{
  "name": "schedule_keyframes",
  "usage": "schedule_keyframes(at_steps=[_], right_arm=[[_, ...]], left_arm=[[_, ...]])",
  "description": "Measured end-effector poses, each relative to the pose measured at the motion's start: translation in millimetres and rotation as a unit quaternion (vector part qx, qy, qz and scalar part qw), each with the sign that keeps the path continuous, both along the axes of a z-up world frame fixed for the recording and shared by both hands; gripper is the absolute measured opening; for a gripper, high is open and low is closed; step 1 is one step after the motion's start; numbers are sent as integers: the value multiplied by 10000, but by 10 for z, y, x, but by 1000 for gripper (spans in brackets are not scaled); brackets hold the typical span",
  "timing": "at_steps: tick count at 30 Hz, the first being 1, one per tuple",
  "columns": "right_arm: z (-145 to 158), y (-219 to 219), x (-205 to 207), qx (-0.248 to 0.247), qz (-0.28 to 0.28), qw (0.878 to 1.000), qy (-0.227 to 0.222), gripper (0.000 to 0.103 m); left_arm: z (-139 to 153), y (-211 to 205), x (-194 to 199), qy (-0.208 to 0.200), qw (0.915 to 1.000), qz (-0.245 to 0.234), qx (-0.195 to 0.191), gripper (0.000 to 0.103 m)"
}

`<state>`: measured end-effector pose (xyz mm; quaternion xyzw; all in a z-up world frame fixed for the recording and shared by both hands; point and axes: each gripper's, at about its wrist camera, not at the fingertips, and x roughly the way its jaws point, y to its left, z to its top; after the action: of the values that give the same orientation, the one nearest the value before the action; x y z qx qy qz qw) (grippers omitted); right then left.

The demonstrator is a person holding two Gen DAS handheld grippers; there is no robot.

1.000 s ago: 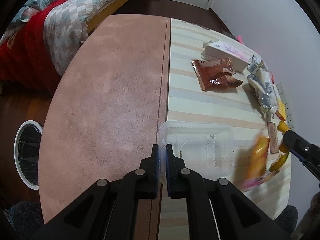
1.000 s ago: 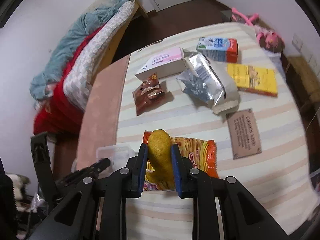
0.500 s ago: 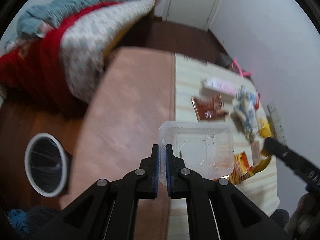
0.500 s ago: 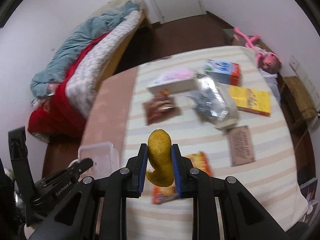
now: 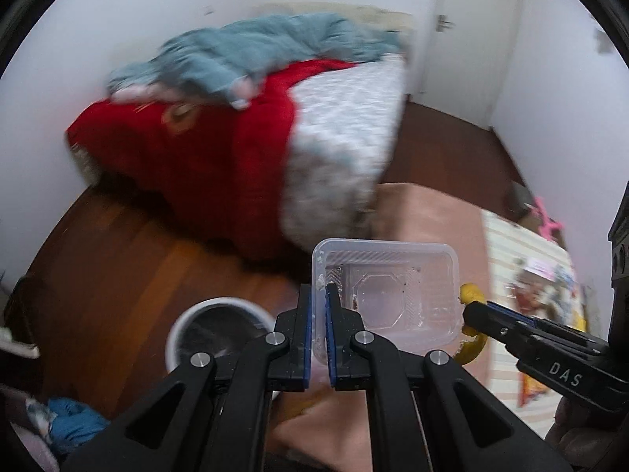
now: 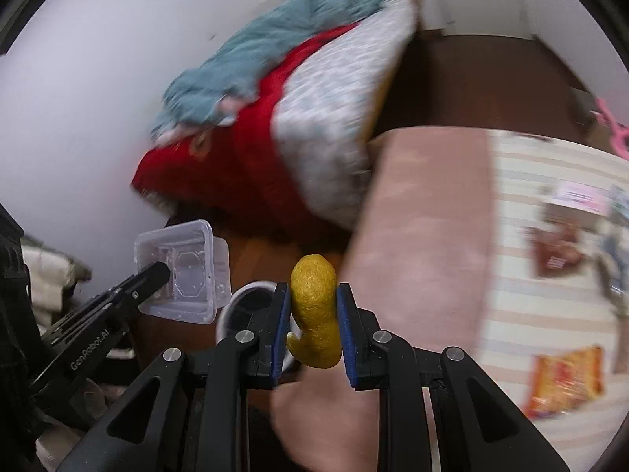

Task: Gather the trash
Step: 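Lift the tray and yellow snack and carry both over the bin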

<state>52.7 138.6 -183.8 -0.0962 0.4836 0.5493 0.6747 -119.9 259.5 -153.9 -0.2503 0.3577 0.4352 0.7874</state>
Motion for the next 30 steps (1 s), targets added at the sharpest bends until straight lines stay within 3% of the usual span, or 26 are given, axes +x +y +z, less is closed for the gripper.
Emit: schedule_keyframes(at_steps=[8,14,19,20,22,23,24,25,28,30], right_arm=[[-884,1191,-877,-865,844,9924,233,25],[-1765,1799,-1194,-1743,1077,9774,525,25],[-2326,2077,-1285,-2350,1191,9612,810,26],[-2436,2122,-1321,-2487,1242,9564,891,27],[-2617,2174,-1374,-2715,1337,9472,1056,36],[-2664,2184,-1391,-2805,1347,9446,1044,44],[-2693,2165,-1399,-2857,1354,9432,1016,63],[-2709,2154,-1425,-2876,1372,9427,984,77],[-2693,2115,-1439,-2924,1457,9419,783,86],[-2658,2065,-1406,-2993,1512,9405,546,96]], left_arm=[[-788,735,-724,357,9947,686,-673,3],[-1644,1300,-1093,334,9794,921,-1766,4],[-2044,1515,-1194,366,9665,1100,-2292,7],[-2113,1540,-1214,427,9642,1151,-2350,11],[-2179,1553,-1253,454,9611,1233,-2429,35],[-2190,1547,-1284,431,9606,1274,-2431,66],[-2207,1526,-1328,422,9604,1338,-2408,87],[-2212,1513,-1346,436,9604,1378,-2384,90],[-2225,1470,-1464,582,9586,1488,-2355,93],[-2197,1430,-1534,643,9595,1526,-2280,102]])
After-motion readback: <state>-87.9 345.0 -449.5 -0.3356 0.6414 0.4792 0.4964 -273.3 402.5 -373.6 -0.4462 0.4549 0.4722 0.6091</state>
